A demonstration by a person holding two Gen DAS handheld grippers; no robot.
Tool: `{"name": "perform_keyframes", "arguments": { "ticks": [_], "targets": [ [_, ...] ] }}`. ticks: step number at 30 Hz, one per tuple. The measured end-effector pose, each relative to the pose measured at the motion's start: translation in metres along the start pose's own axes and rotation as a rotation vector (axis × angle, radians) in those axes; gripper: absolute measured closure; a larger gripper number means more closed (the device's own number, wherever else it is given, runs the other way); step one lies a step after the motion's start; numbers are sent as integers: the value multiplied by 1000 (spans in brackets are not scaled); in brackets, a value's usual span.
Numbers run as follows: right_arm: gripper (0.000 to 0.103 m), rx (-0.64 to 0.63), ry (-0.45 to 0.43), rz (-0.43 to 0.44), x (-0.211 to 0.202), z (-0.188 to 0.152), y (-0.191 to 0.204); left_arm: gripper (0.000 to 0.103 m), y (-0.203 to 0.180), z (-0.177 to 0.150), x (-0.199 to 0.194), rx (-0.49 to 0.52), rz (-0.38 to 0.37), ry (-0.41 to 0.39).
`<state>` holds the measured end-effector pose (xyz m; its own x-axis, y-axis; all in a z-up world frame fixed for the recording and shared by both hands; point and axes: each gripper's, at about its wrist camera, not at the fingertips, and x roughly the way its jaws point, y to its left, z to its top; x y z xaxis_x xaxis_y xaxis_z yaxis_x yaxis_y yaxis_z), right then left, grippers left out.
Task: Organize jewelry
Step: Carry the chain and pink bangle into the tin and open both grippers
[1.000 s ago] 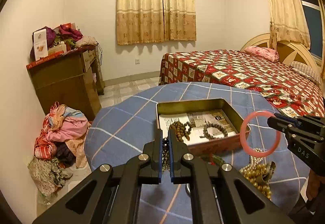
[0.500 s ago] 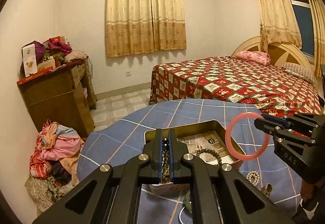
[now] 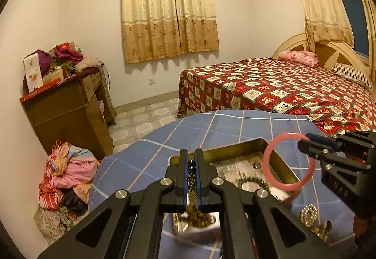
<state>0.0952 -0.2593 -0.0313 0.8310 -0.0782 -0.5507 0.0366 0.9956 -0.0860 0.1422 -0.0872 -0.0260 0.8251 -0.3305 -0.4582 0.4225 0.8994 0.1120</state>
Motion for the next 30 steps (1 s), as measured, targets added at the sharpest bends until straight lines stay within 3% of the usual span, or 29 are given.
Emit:
{"name": "perform_keyframes", "arguments": {
  "ticks": [11, 20, 21, 23, 24, 25, 30],
  "targets": [
    [90, 1, 104, 18, 50, 11, -1, 99, -10, 0, 68, 84, 41, 95],
    [89, -38, 169, 17, 73, 2, 6, 95, -12, -13, 88, 154, 133, 165],
    [85, -37, 167, 14, 73, 3, 5, 86, -12, -14, 88, 161, 139, 170],
    [71, -29, 170, 14, 71, 1, 4, 53, -12, -18, 82, 170, 169, 160],
    [65, -28, 163, 6, 68, 0, 3, 29, -11, -18, 77, 168, 187, 142],
    [63, -29, 161, -1, 67, 0, 3, 22, -9, -19, 71, 163, 196, 120],
    [54, -15, 151, -13, 44, -6, -7, 22, 2, -23, 44, 134, 192, 96]
  ]
}}
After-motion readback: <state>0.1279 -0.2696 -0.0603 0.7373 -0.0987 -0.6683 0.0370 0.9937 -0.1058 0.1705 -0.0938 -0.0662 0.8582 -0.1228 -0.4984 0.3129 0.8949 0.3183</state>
